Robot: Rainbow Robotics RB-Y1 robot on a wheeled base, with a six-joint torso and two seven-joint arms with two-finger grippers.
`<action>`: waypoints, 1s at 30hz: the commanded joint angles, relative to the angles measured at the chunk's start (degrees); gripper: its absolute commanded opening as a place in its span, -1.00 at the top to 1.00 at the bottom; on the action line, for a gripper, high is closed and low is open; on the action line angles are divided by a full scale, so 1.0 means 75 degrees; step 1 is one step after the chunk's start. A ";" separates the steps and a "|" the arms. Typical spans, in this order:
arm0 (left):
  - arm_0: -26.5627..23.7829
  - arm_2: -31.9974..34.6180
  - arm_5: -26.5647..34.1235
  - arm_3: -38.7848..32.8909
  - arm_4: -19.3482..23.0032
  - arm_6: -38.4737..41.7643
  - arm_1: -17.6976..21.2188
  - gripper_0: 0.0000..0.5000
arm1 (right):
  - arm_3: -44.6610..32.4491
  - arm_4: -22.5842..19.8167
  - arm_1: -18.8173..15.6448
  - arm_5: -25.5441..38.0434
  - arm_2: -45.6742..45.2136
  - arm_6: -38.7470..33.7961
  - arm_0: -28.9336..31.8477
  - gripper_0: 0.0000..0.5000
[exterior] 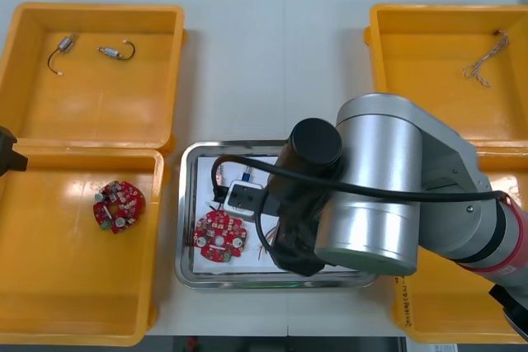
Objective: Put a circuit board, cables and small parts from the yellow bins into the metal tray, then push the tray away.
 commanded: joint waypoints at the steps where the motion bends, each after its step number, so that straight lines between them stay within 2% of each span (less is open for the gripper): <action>1: 0.0137 0.0253 0.0052 -0.0217 0.0028 -0.0246 0.0357 -1.00 | 0.0187 0.0042 0.0153 -0.0044 0.0388 0.0913 -0.0250 -1.00; 6: 0.0137 0.0253 0.0052 -0.0217 0.0028 -0.0246 0.0357 -1.00 | 0.0667 -0.0333 0.0188 -0.0232 0.0505 0.1604 -0.0238 -1.00; 11: 0.0137 0.0253 0.0052 -0.0217 0.0028 -0.0246 0.0357 -1.00 | 0.0890 -0.0650 0.0188 -0.0607 0.0622 0.1651 -0.0238 -1.00; 18: 0.0137 0.0253 0.0052 -0.0217 0.0028 -0.0246 0.0357 -1.00 | 0.0972 -0.0158 0.0188 -0.1099 0.1419 0.1604 -0.0238 -1.00; 30: 0.0137 0.0253 0.0052 -0.0217 0.0028 -0.0246 0.0357 -1.00 | 0.0972 0.0569 0.0223 -0.1193 0.2368 0.1370 -0.0238 -1.00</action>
